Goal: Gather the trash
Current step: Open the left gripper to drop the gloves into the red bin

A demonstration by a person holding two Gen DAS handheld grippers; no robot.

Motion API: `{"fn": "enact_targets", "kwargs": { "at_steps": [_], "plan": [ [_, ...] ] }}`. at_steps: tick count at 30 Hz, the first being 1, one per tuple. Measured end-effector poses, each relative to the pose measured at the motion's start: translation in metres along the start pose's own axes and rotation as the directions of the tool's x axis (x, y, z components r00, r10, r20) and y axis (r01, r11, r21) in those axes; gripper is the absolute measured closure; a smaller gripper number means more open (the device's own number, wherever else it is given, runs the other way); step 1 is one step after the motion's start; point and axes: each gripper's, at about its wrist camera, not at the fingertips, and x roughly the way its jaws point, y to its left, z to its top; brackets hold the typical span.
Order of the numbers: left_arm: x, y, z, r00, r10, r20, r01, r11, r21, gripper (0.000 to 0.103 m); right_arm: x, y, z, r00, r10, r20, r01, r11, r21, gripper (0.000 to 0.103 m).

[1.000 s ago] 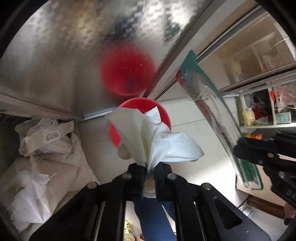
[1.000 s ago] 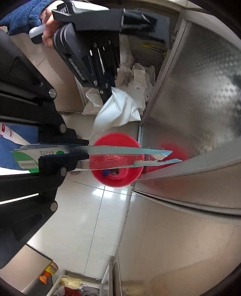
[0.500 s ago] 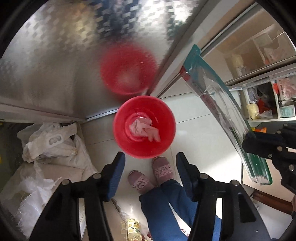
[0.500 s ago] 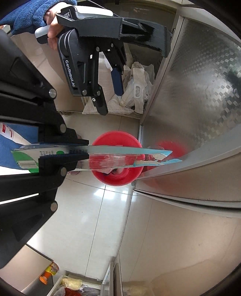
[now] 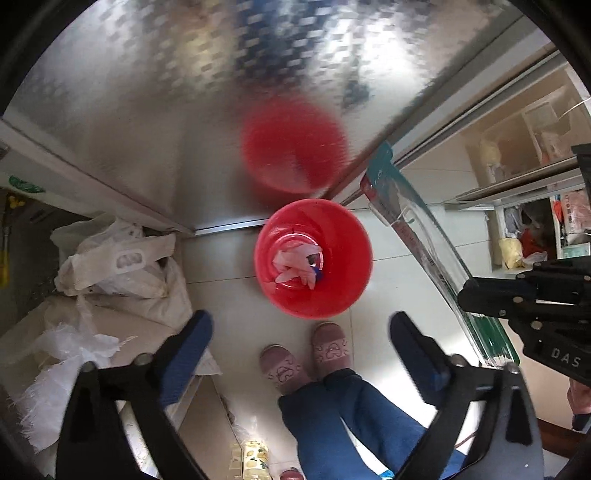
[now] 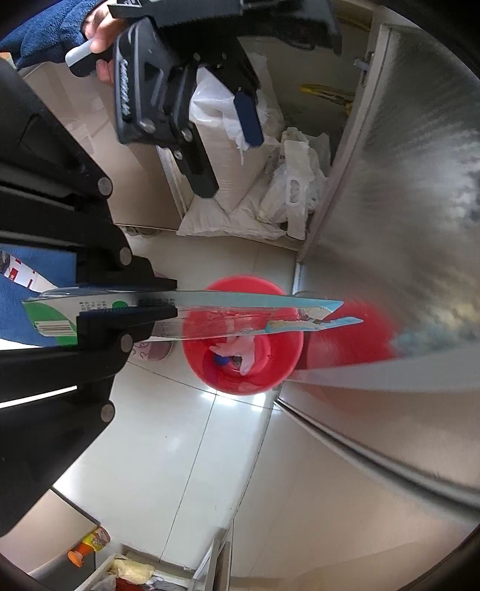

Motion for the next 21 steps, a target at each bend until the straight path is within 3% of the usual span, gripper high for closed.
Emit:
{"fn": "enact_targets", "kwargs": {
  "at_steps": [4,15,17,19,21],
  "plan": [
    [0.003,0.009,-0.004,0.999,0.037,0.002,-0.037,0.999,-0.026,0.0,0.013,0.001,0.005,0.999,-0.01,-0.042,0.01,1.0,-0.002,0.097],
    [0.01,0.026,-0.017,1.0,0.017,-0.014,-0.018,0.998,-0.061,0.0,0.045,0.008,0.02,0.994,-0.048,-0.101,0.046,0.999,-0.027,0.095],
    [0.011,0.029,-0.019,1.0,0.019,-0.018,-0.021,0.998,-0.064,0.0,0.045,0.008,0.021,0.993,-0.066,-0.098,0.063,0.998,-0.028,0.079],
    [0.01,0.03,-0.02,1.0,0.021,-0.019,-0.022,0.998,-0.063,0.0,0.042,0.009,0.021,0.994,-0.081,-0.073,0.078,0.996,-0.04,0.055],
    [0.008,0.03,-0.02,1.0,0.02,-0.017,-0.021,0.998,-0.062,0.0,0.039,0.011,0.02,0.995,-0.086,-0.057,0.082,0.995,-0.058,0.048]
  ]
}}
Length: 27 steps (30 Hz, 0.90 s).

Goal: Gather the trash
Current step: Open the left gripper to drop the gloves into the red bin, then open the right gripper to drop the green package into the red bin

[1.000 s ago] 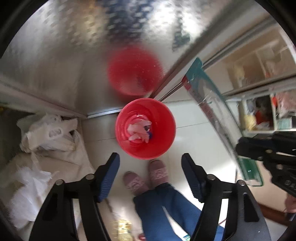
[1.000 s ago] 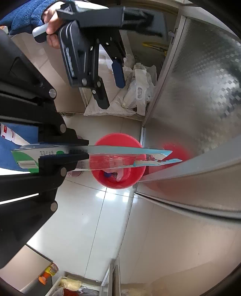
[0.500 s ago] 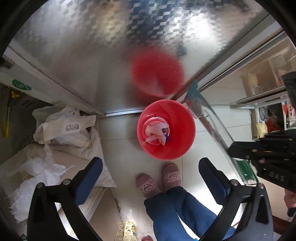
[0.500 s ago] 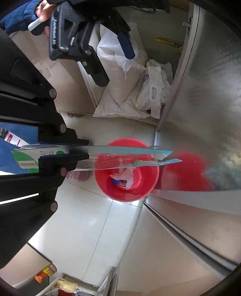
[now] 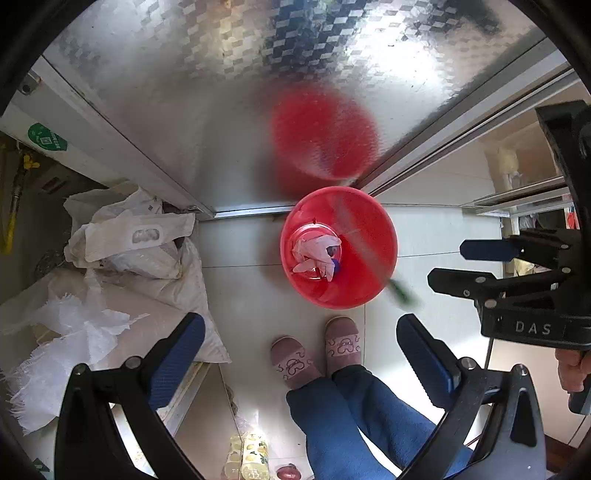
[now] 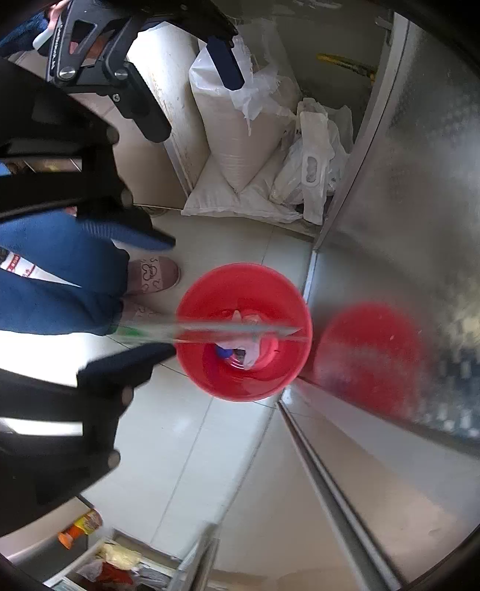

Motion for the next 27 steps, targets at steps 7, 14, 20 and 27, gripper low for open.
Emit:
{"fn": "enact_targets", "kwargs": {
  "at_steps": [7,14,20,27],
  "plan": [
    [-0.02,-0.004,-0.001,1.0,0.003,0.018,-0.003,1.0,0.003,0.0,-0.012,0.001,-0.004,0.999,-0.013,0.04,0.014,0.999,-0.031,0.027],
    [-0.07,-0.015,-0.006,0.998,0.013,0.066,-0.014,1.0,0.017,0.0,-0.064,0.008,-0.021,0.986,-0.08,0.145,0.087,0.995,-0.042,0.014],
    [-0.128,-0.026,-0.012,0.994,-0.001,0.105,0.0,1.0,0.007,0.0,-0.122,0.023,-0.038,0.975,-0.1,0.198,0.115,0.991,-0.067,0.003],
    [-0.222,-0.04,-0.027,0.985,0.03,0.168,-0.029,1.0,-0.009,0.0,-0.203,0.047,-0.057,0.959,-0.101,0.266,0.132,0.986,-0.104,0.001]
  ]
}}
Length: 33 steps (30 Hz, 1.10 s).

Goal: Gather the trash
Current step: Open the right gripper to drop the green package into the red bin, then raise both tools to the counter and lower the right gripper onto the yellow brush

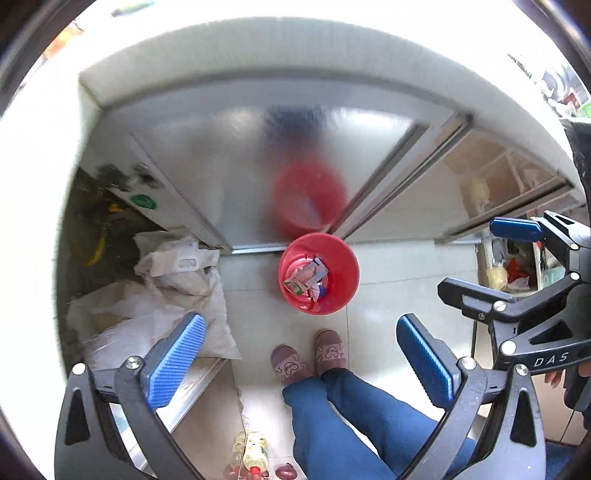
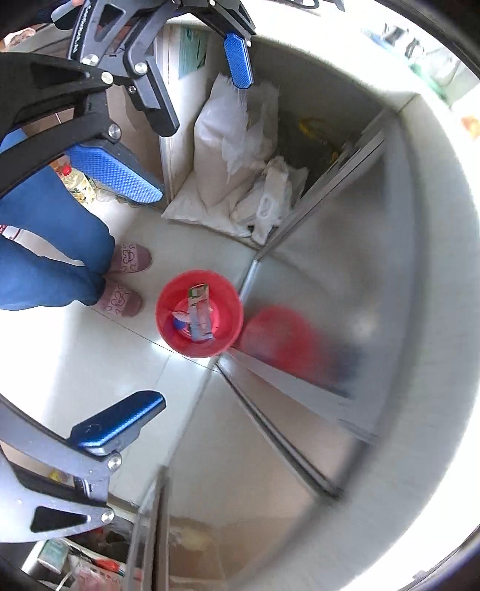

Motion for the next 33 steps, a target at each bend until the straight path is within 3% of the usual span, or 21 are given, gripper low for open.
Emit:
{"fn": "enact_targets", "kwargs": {
  "at_steps": [5,10,17,25,33],
  "plan": [
    [-0.071,-0.003,0.011,0.996,0.021,0.086,-0.019,1.0,-0.022,0.0,-0.057,0.013,0.01,0.996,-0.007,0.085,0.009,0.999,-0.03,0.001],
    [-0.13,0.003,0.023,0.982,0.056,0.182,-0.045,0.997,-0.064,0.0,-0.109,0.029,0.023,0.976,-0.046,0.212,0.068,0.993,-0.095,0.001],
    [-0.175,0.027,0.046,0.962,0.115,0.248,-0.088,0.989,-0.116,0.0,-0.135,0.04,0.057,0.953,-0.07,0.296,0.11,0.986,-0.122,0.001],
    [-0.187,0.078,0.082,0.95,0.162,0.267,-0.116,0.977,-0.179,0.0,-0.141,0.048,0.114,0.947,-0.016,0.32,0.06,0.99,-0.128,0.001],
    [-0.16,0.132,0.119,0.965,0.14,0.221,-0.097,0.976,-0.196,0.0,-0.121,0.081,0.181,0.967,0.051,0.251,-0.001,0.98,-0.198,0.001]
  ]
}}
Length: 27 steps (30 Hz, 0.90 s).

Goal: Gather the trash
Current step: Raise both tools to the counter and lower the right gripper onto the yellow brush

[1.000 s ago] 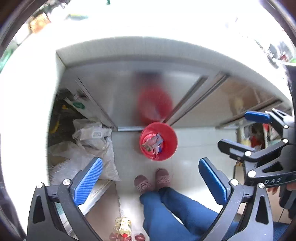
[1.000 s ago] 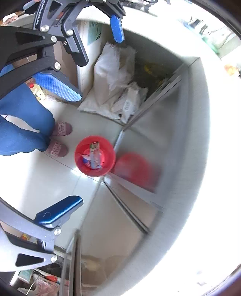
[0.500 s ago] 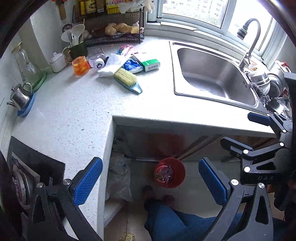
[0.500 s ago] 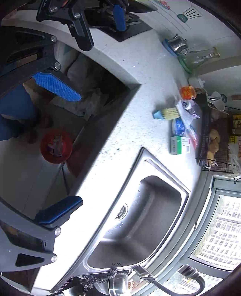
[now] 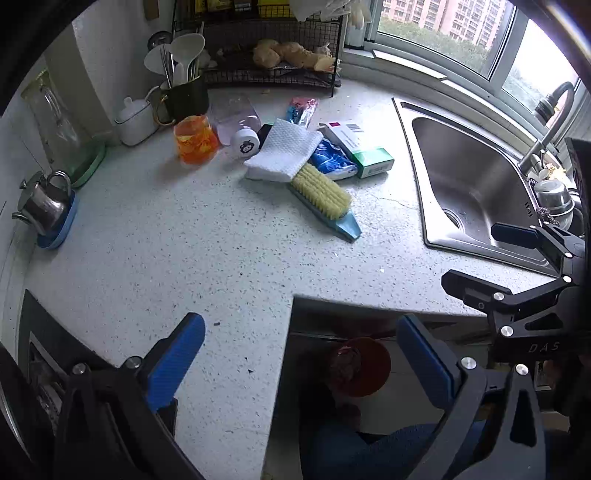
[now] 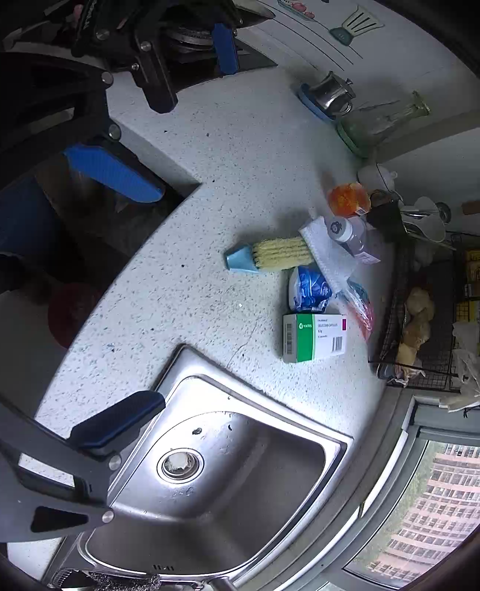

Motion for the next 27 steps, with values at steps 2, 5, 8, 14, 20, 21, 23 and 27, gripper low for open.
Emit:
{"fn": "enact_targets", "kwargs": {
  "at_steps": [2,5,8,14,20,21,23,27],
  "plan": [
    [0.01,0.013,0.008,1.0,-0.011,-0.011,0.01,1.0,-0.013,0.0,0.011,0.003,0.014,0.999,0.031,-0.026,-0.031,1.0,-0.001,0.001],
    [0.024,0.031,0.018,0.999,-0.027,-0.034,0.026,0.999,-0.032,0.0,0.025,0.008,0.033,0.997,0.069,-0.043,-0.069,0.998,-0.005,0.001],
    [0.04,0.045,0.031,0.998,-0.035,-0.055,0.033,0.998,-0.044,0.0,0.041,0.012,0.049,0.993,0.096,-0.071,-0.097,0.995,-0.016,0.001],
    [0.065,0.069,0.051,0.994,-0.053,-0.097,0.047,0.997,-0.066,0.0,0.076,0.027,0.074,0.99,0.075,-0.122,-0.086,0.992,-0.088,0.001],
    [0.084,0.088,0.062,0.99,-0.065,-0.126,0.055,0.995,-0.082,0.0,0.112,0.039,0.089,0.981,0.07,-0.18,-0.091,0.99,-0.109,0.007],
    [0.086,0.09,0.064,0.99,-0.065,-0.129,0.055,0.995,-0.083,0.0,0.116,0.039,0.091,0.98,0.071,-0.187,-0.092,0.991,-0.102,0.01],
    [0.089,0.095,0.066,0.989,-0.067,-0.134,0.056,0.995,-0.088,0.0,0.123,0.041,0.094,0.977,0.077,-0.198,-0.096,0.991,-0.089,0.017],
    [0.093,0.103,0.066,0.987,-0.083,-0.138,0.071,0.993,-0.09,0.0,0.129,0.043,0.099,0.975,0.089,-0.206,-0.106,0.992,-0.074,0.024]
  ]
}}
